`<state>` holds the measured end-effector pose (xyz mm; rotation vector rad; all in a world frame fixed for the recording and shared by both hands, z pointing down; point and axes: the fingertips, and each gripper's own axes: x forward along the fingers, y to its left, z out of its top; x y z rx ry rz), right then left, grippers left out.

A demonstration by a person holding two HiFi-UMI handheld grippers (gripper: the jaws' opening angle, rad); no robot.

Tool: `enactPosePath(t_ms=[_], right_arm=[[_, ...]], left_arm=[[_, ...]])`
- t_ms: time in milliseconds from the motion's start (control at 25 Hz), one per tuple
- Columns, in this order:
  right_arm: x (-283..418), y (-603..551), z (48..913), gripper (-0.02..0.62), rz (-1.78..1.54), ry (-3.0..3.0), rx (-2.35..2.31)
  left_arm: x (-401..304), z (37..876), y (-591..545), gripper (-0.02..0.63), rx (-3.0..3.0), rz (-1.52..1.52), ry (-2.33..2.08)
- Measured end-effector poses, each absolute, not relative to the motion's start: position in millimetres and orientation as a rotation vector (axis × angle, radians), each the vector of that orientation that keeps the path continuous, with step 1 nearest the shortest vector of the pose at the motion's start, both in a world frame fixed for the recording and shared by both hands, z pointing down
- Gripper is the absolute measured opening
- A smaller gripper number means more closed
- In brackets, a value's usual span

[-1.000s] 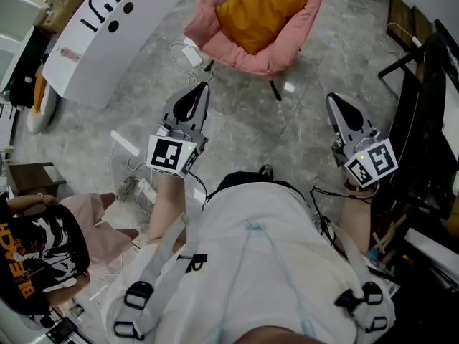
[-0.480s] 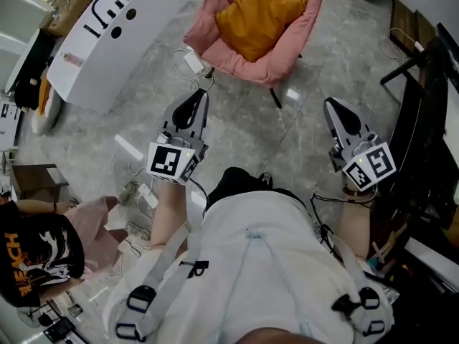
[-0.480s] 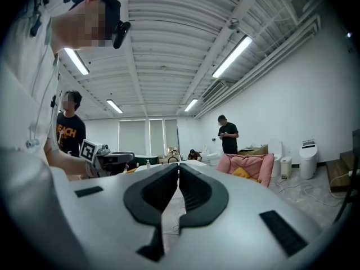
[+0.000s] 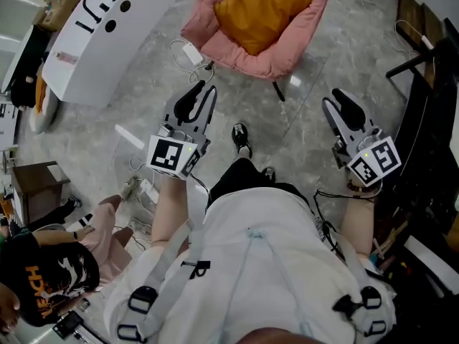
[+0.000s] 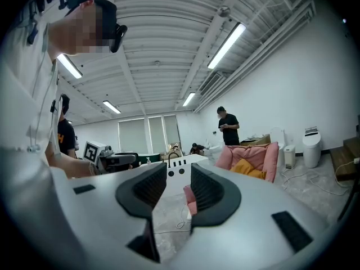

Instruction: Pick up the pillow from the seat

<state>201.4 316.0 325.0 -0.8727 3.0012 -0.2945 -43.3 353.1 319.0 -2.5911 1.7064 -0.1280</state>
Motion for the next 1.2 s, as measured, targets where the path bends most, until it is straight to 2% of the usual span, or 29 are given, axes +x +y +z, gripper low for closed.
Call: enactPosePath(t_ms=[160,680,1000,1200], right_arm=[[178,282,336,0.152,-0.341,3.015,-0.882],[94,142,361,0.176,-0.487,2.992,-1.027],[66,95,371,0.188,-0.516,3.003,-1.110],[66,71,383,0.222,-0.592,2.971,-1.135]], left_arm=[[-62,333,310,0.123,-2.660,-0.142,1.687],[-154,350,155,0.143,-2.765,-0.202,1.586],[-171,353,92,0.133,-2.849,-0.224,1.426],[-172,362,61,0.164,-2.862,-0.271,1.420]])
